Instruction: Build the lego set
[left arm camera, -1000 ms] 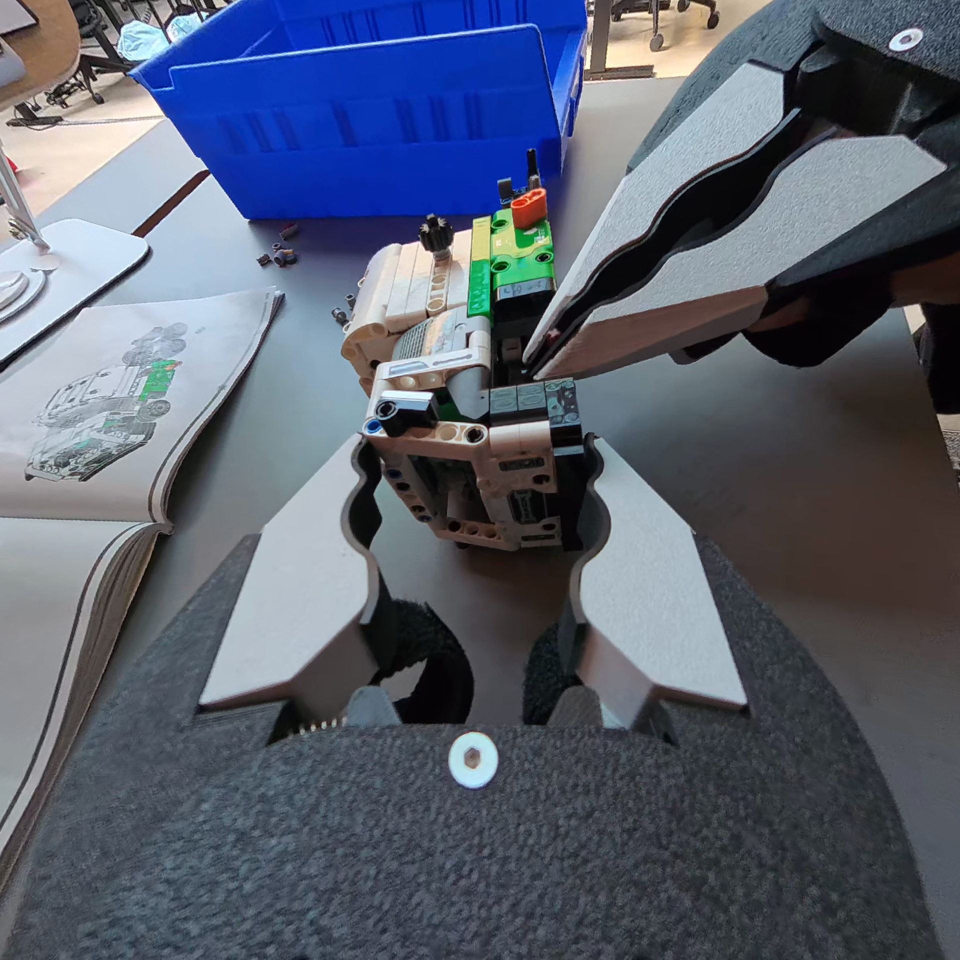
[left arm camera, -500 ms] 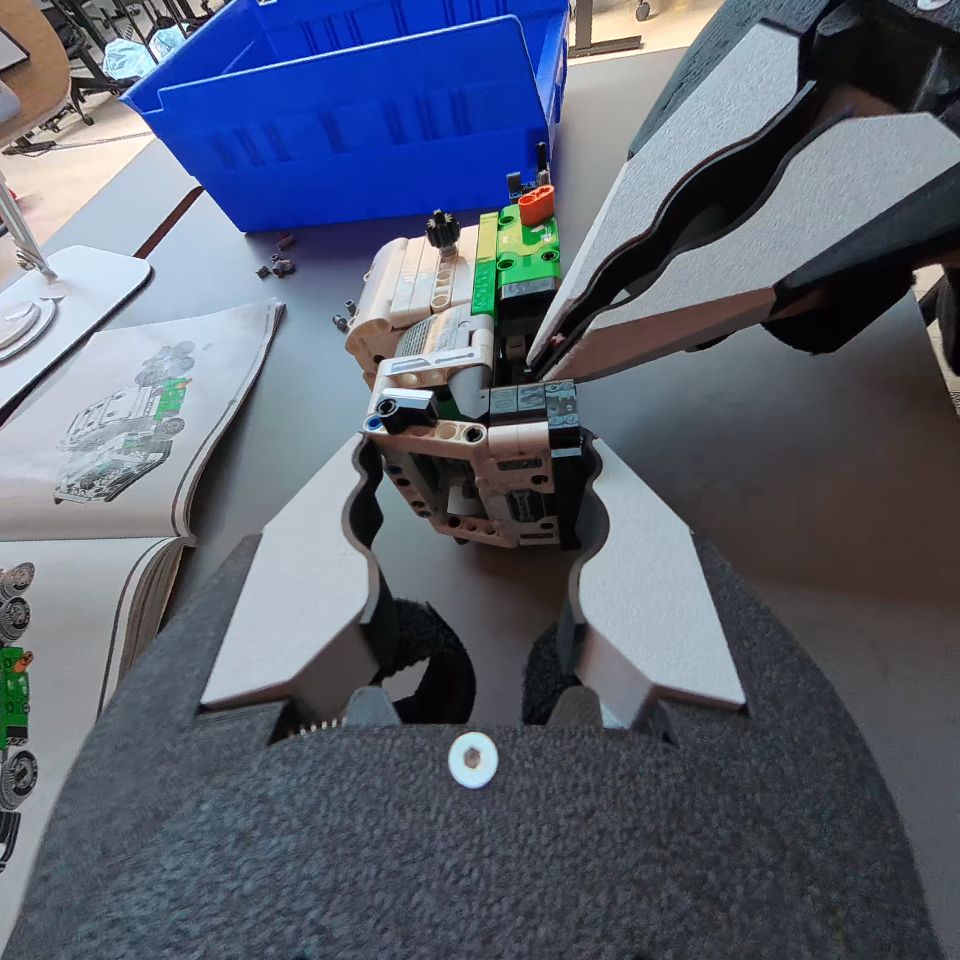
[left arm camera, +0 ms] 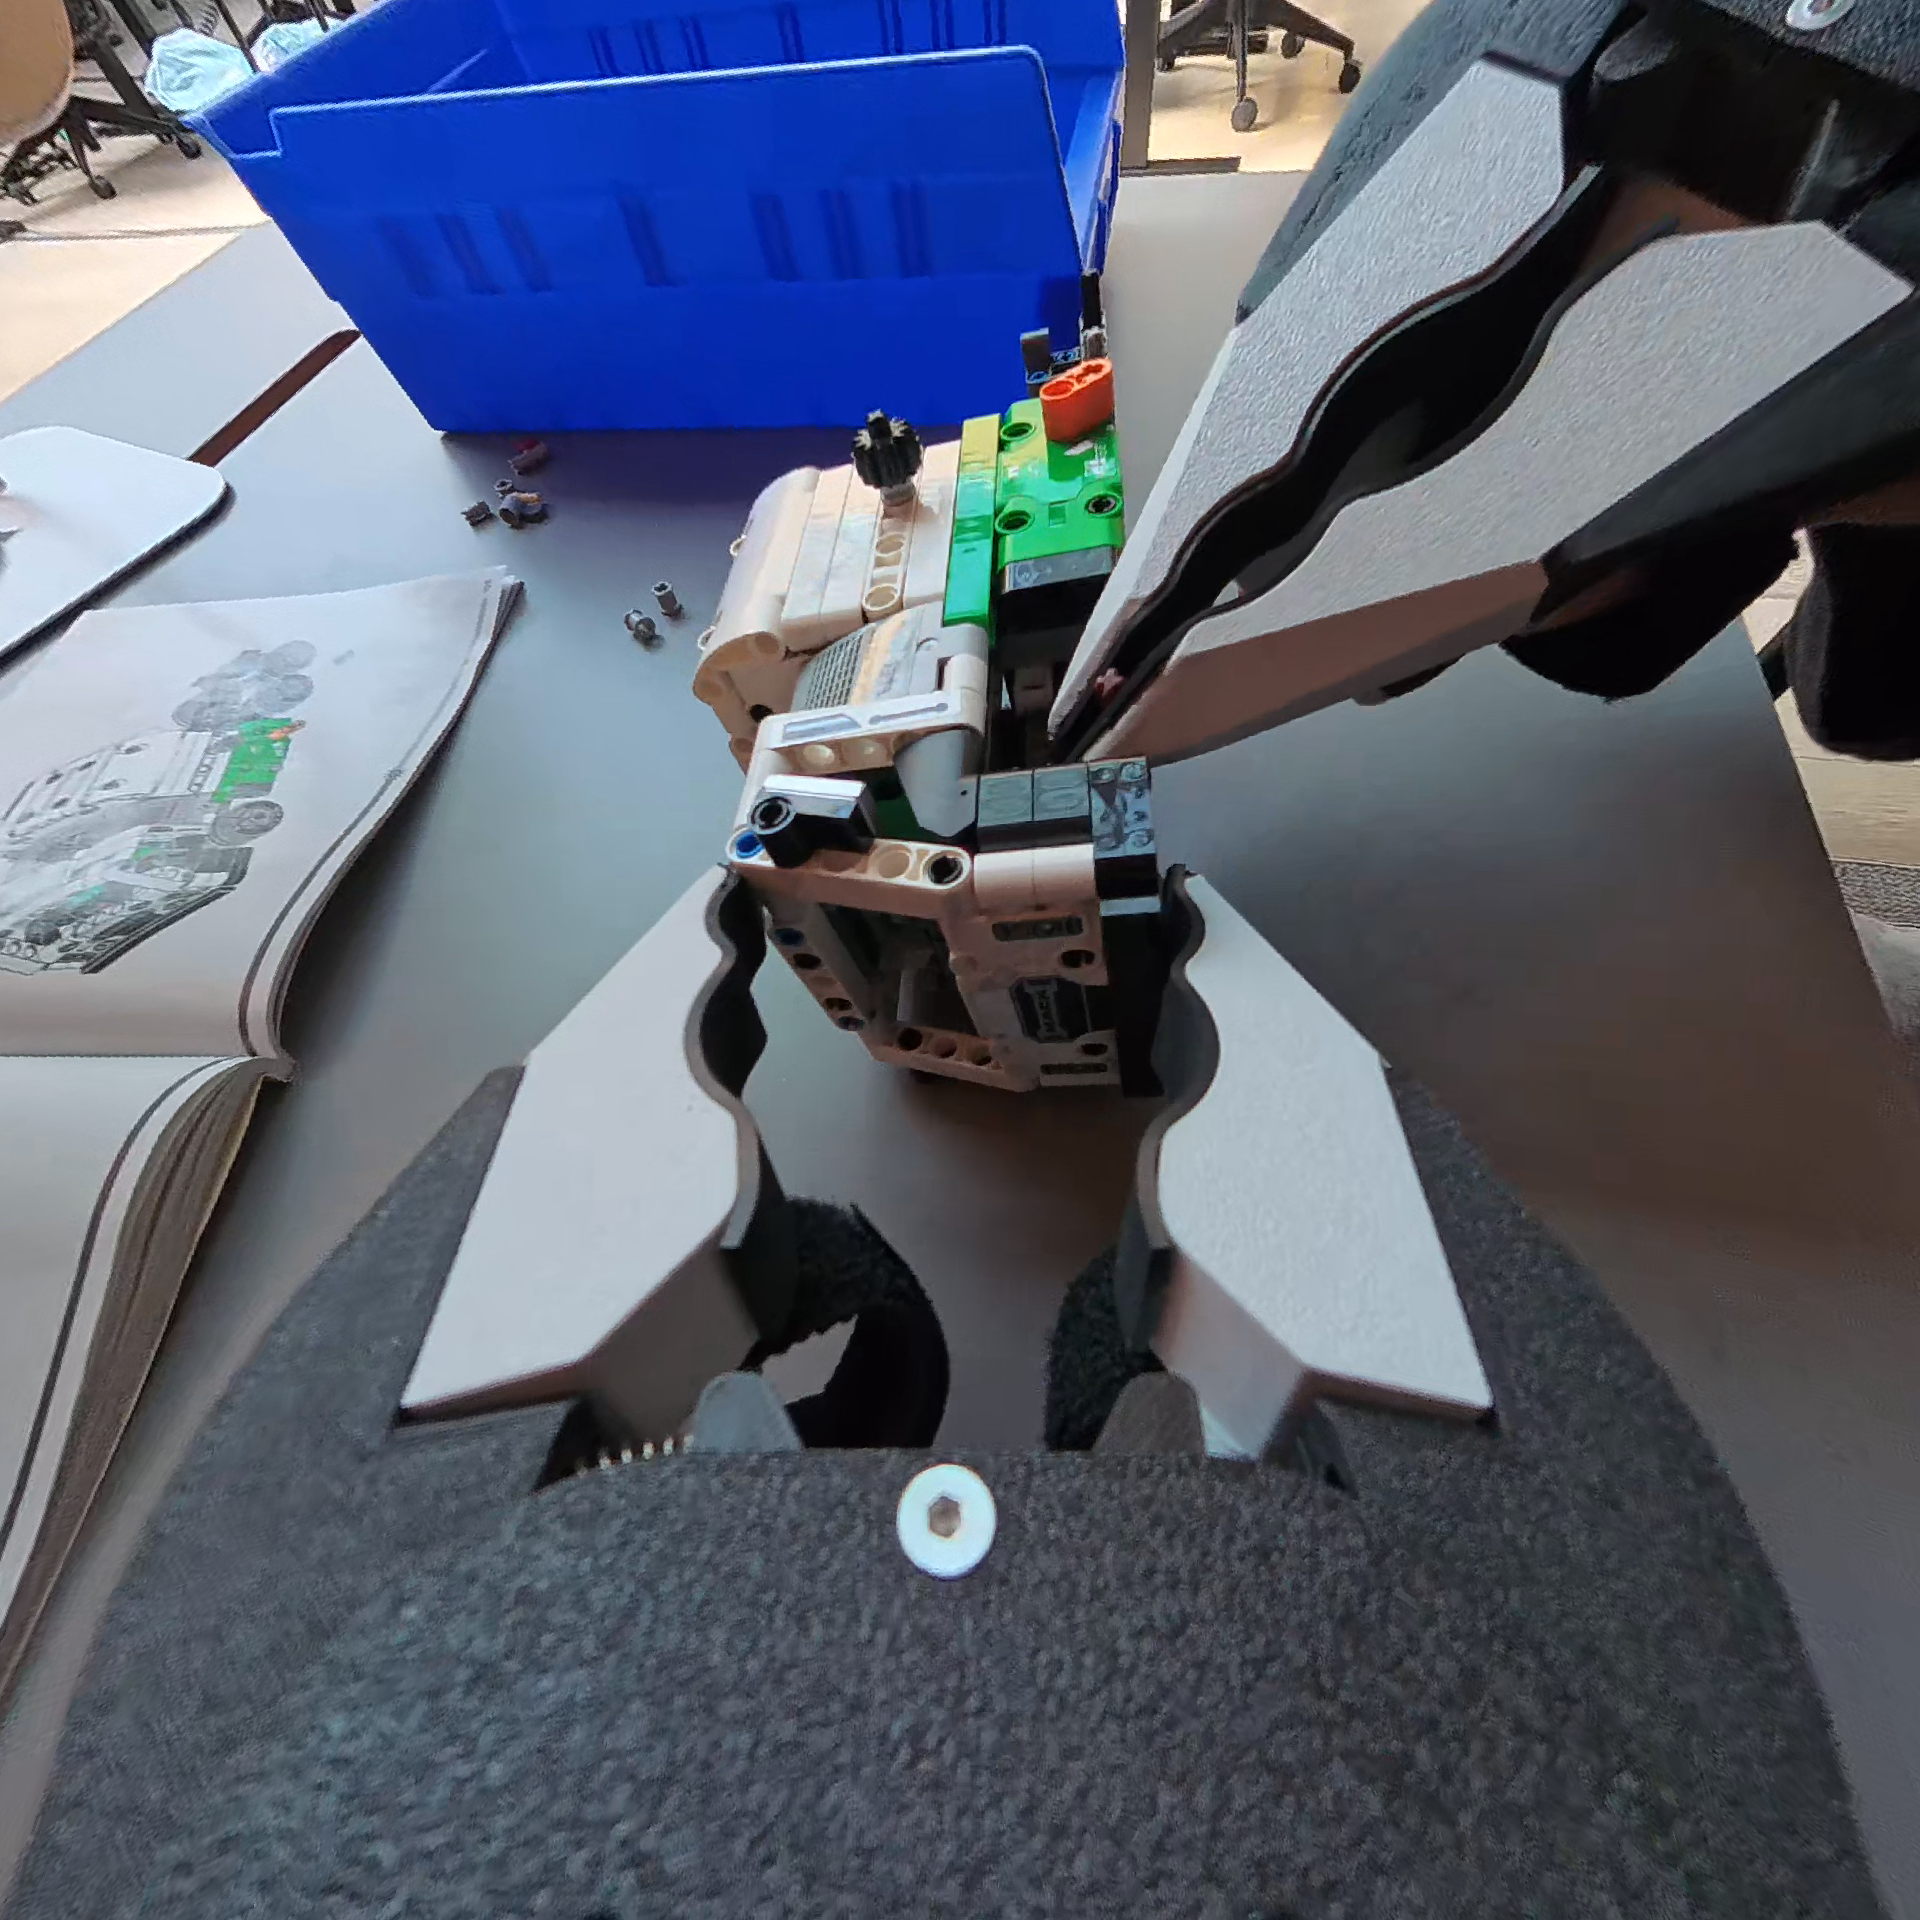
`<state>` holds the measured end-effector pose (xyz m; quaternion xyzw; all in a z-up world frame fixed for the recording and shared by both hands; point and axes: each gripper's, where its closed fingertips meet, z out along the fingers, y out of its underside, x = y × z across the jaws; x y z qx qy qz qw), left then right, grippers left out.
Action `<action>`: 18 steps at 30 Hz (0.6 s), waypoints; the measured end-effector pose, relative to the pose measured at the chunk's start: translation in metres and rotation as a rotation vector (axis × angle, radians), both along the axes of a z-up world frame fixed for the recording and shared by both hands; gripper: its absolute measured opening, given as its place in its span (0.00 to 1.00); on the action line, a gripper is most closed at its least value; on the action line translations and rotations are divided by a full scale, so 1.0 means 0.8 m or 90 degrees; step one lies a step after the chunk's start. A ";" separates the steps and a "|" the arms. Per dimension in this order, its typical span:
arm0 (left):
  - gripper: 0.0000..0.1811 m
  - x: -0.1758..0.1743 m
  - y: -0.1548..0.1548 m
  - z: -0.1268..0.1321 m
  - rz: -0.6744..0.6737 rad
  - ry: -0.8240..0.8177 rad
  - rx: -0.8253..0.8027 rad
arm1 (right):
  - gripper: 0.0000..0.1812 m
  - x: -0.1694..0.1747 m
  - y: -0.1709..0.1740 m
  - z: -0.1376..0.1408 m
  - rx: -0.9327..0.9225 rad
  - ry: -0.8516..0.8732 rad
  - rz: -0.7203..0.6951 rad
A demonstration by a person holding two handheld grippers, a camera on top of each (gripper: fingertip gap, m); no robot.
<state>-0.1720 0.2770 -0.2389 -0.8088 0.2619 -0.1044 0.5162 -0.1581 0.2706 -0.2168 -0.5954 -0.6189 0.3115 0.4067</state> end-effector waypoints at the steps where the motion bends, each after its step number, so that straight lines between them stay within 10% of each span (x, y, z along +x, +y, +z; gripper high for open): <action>1: 0.42 0.000 0.000 0.000 0.001 -0.004 -0.002 | 0.02 0.000 0.001 0.000 -0.003 0.009 0.000; 18: 0.44 -0.003 -0.017 0.004 0.011 0.002 0.016 | 0.04 0.007 0.004 0.010 0.037 0.042 -0.025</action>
